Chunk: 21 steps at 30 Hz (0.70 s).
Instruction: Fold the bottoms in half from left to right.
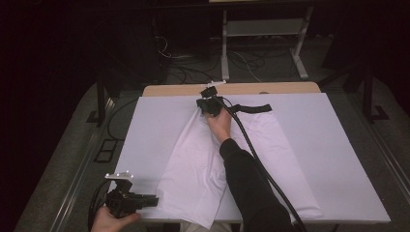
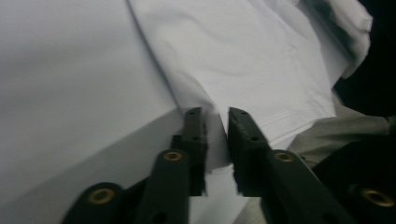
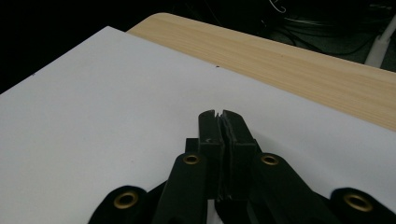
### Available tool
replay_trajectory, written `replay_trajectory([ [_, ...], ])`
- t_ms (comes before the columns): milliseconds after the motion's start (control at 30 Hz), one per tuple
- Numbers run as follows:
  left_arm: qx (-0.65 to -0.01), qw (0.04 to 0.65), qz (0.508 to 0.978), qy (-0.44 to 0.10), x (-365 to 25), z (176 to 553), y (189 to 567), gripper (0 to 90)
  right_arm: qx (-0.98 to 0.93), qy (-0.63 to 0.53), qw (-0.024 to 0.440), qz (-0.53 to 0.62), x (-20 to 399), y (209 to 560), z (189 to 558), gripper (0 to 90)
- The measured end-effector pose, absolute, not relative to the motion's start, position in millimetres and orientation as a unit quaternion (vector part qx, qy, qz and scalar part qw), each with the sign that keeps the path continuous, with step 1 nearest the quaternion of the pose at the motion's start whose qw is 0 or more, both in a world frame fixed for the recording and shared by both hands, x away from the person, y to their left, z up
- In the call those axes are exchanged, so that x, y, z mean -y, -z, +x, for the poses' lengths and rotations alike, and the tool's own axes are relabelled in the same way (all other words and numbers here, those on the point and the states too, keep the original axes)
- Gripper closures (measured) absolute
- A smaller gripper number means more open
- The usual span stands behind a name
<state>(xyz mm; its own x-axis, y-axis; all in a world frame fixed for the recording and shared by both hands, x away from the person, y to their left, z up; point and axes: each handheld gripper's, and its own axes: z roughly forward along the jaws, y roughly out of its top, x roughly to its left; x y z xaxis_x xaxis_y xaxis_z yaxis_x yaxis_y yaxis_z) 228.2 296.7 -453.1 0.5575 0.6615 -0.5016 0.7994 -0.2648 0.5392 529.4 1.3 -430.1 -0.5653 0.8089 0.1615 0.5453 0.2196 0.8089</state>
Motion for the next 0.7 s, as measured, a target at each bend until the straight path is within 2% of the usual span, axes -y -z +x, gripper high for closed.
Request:
replay_trajectory([
  [100,-0.455,0.396,0.794,0.081,-295.8,226.7,453.4,86.9,-0.767,-0.442,0.149,0.441,-1.0,429.9,529.5,85.7],
  [500,-0.425,0.439,0.787,0.084,-293.8,222.5,439.7,87.6,-0.767,-0.445,0.146,0.439,2.1,428.0,531.0,85.8],
  [700,-0.392,0.445,0.801,0.083,-283.5,218.2,431.1,87.5,-0.768,-0.441,0.137,0.443,11.7,422.9,535.9,85.8],
])
